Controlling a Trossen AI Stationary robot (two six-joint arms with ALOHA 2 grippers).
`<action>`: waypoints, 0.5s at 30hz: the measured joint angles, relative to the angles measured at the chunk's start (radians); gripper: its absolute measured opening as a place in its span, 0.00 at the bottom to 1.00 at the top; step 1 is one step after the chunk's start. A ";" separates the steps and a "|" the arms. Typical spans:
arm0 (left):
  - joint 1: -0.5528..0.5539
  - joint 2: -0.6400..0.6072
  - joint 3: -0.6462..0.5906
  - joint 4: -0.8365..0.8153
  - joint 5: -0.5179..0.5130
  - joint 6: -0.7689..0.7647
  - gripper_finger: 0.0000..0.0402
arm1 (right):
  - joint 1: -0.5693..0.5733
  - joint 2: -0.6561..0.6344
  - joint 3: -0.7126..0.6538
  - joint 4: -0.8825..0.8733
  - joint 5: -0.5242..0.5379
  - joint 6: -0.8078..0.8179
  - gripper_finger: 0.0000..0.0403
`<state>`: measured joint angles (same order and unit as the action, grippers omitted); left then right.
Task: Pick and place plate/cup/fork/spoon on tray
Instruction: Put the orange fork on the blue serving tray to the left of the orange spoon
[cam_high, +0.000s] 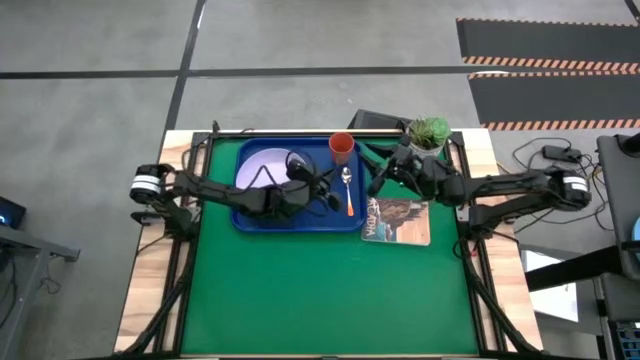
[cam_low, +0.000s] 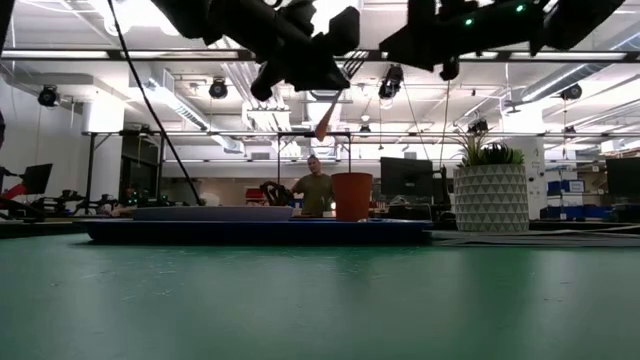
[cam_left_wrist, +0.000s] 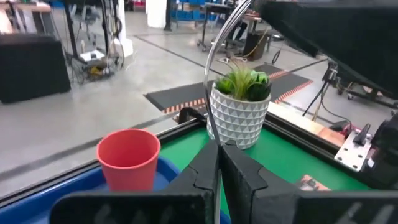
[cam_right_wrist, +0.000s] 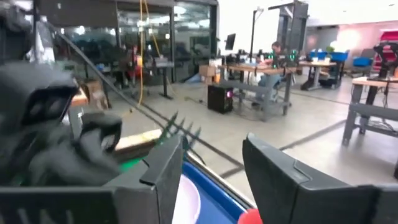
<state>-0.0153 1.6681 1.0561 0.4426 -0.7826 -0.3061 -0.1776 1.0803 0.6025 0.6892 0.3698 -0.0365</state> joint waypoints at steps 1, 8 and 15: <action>0.007 -0.015 0.003 -0.025 0.014 -0.017 0.00 | 0.000 -0.029 0.000 -0.044 0.000 0.000 0.40; 0.073 -0.012 0.010 -0.094 0.229 -0.251 0.00 | 0.000 -0.232 0.000 -0.344 -0.001 0.031 0.38; 0.094 0.077 0.004 -0.144 0.250 -0.400 0.00 | 0.000 -0.364 0.000 -0.551 -0.002 0.064 0.37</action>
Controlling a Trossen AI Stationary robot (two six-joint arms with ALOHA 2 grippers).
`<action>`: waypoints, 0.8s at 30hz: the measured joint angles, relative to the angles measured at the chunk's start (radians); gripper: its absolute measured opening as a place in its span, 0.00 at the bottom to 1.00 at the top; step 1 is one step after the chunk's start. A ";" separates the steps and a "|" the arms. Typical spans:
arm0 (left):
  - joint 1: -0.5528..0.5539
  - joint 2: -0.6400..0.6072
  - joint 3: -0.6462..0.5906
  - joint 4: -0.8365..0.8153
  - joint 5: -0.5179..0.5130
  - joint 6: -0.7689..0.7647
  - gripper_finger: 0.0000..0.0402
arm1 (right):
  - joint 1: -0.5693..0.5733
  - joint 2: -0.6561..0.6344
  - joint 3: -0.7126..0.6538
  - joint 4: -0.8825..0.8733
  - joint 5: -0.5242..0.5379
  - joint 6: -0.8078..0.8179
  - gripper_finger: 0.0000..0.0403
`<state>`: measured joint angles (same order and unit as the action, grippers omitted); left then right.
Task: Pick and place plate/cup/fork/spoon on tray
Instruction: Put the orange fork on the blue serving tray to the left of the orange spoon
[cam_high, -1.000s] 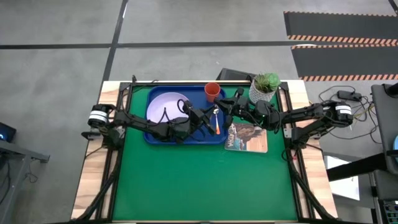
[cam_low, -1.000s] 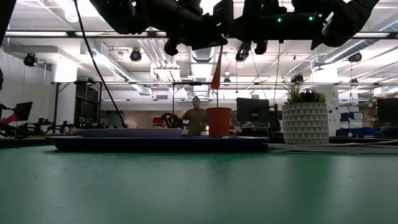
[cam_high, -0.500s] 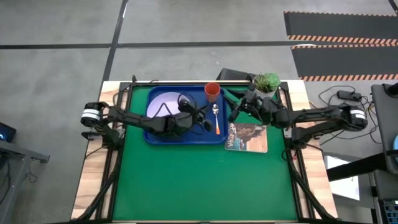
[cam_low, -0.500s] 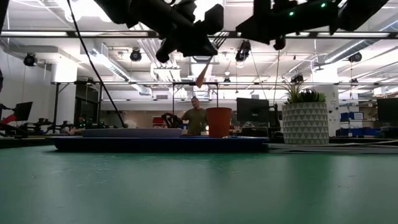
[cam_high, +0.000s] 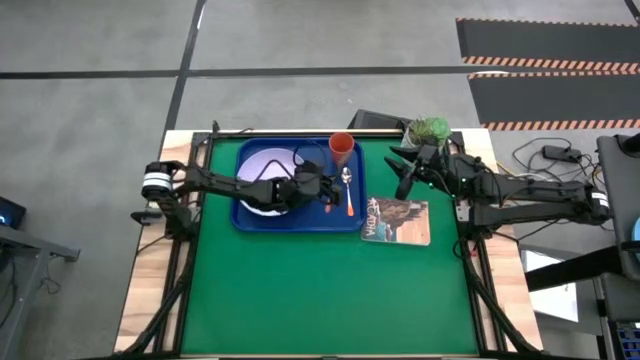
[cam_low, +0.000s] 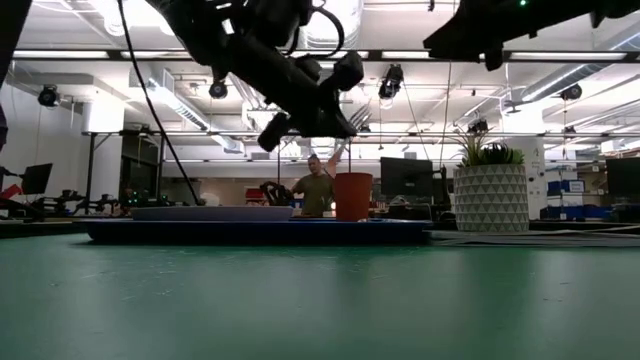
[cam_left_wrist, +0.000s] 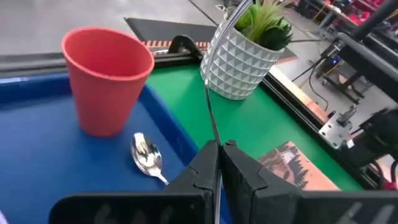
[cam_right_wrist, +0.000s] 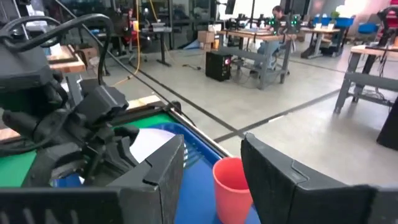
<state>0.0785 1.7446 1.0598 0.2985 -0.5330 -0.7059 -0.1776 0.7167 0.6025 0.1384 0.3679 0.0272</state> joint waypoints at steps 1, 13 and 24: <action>-0.001 0.009 0.000 0.004 -0.006 -0.017 0.00 | 0.000 -0.010 -0.001 -0.014 0.000 0.000 0.37; -0.031 0.070 -0.006 -0.004 -0.063 -0.284 0.00 | 0.000 -0.029 -0.014 -0.029 -0.001 -0.029 0.38; -0.028 0.052 -0.157 0.590 0.168 -0.120 0.00 | 0.001 -0.018 -0.037 -0.048 -0.312 -0.167 0.36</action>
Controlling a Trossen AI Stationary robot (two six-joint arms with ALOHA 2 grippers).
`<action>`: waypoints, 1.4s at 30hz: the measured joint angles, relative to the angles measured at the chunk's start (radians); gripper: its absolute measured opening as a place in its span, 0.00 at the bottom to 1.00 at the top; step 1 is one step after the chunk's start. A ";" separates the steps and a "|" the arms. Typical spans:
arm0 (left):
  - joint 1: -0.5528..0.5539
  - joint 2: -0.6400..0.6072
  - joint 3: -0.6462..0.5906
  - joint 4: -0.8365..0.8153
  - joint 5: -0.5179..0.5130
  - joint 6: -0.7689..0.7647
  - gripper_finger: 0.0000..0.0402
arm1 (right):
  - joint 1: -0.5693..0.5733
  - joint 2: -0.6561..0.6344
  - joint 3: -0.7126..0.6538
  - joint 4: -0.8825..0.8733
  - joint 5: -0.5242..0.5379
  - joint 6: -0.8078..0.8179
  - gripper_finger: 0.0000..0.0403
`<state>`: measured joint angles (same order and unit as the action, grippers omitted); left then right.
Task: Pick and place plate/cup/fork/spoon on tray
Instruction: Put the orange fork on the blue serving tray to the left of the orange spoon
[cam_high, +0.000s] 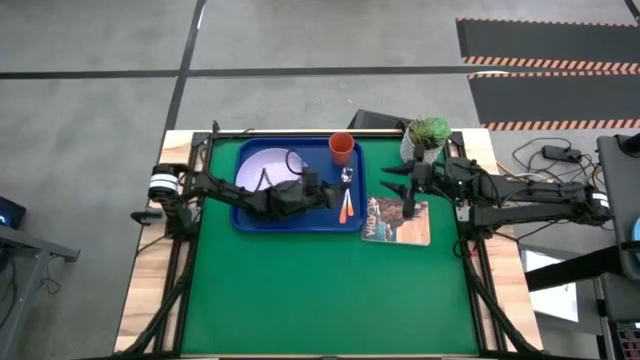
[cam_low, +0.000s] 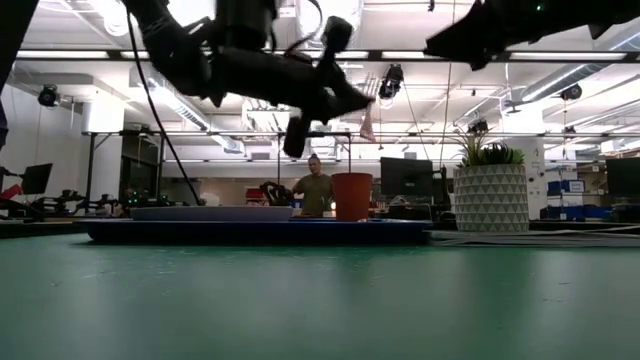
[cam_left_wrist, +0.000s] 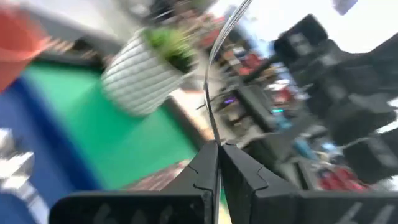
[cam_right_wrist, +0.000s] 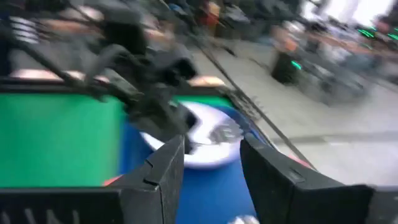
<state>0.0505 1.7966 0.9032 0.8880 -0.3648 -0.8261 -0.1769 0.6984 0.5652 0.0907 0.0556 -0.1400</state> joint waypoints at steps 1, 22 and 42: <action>-0.001 0.000 -0.018 0.068 0.023 0.034 0.00 | 0.000 0.005 0.000 0.024 -0.035 -0.004 0.36; -0.018 0.000 -0.091 0.383 0.167 0.291 0.00 | -0.080 0.400 0.104 0.417 -0.168 0.285 0.50; -0.004 0.000 -0.103 0.375 0.141 0.312 0.00 | -0.095 0.516 0.176 0.423 -0.251 0.295 0.22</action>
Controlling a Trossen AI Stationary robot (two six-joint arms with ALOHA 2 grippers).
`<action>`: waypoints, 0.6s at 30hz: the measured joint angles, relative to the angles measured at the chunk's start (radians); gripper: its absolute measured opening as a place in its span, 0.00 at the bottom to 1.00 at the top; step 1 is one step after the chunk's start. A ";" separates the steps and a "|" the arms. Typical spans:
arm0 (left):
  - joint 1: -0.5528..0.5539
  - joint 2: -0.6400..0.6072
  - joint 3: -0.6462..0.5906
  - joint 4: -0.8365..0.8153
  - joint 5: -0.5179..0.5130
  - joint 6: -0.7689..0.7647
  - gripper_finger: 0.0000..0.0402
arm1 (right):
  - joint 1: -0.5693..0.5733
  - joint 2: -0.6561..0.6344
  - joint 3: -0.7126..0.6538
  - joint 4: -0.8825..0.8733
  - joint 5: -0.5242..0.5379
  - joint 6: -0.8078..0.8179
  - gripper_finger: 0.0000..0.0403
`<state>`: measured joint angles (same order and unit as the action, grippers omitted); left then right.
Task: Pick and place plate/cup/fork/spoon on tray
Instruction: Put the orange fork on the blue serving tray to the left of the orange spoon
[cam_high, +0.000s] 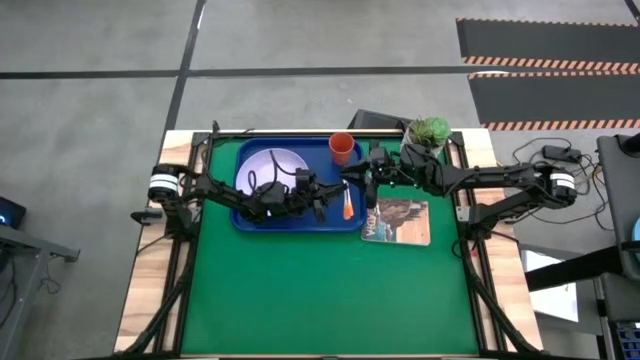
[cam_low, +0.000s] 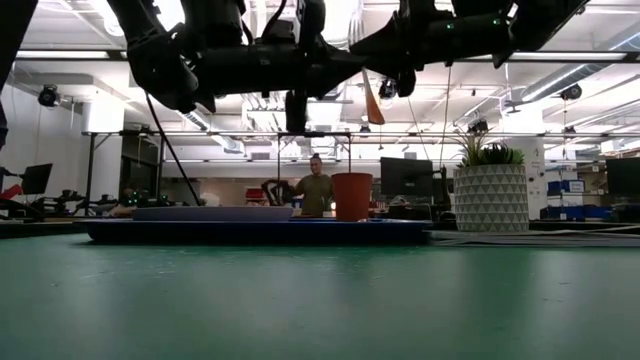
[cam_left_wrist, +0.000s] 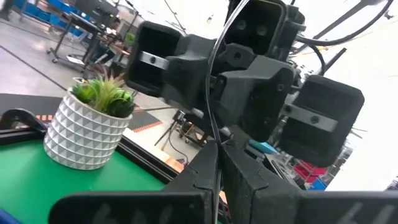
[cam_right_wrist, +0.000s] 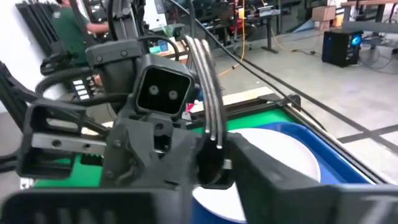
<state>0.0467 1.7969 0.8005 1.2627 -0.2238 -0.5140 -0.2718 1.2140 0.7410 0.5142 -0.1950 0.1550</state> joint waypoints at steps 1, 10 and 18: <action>0.000 0.000 0.000 0.000 -0.012 0.000 0.00 | 0.000 0.000 0.001 0.000 0.000 0.007 0.18; 0.002 0.001 -0.003 -0.005 -0.030 0.000 0.00 | -0.012 0.014 0.002 0.025 -0.003 0.066 0.02; 0.009 0.001 -0.011 -0.025 -0.032 -0.004 0.00 | -0.043 0.075 -0.001 0.087 -0.052 0.146 0.02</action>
<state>0.0559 1.7977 0.7892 1.2372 -0.2560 -0.5179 -0.3152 1.2888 0.7399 0.6014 -0.2474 0.3010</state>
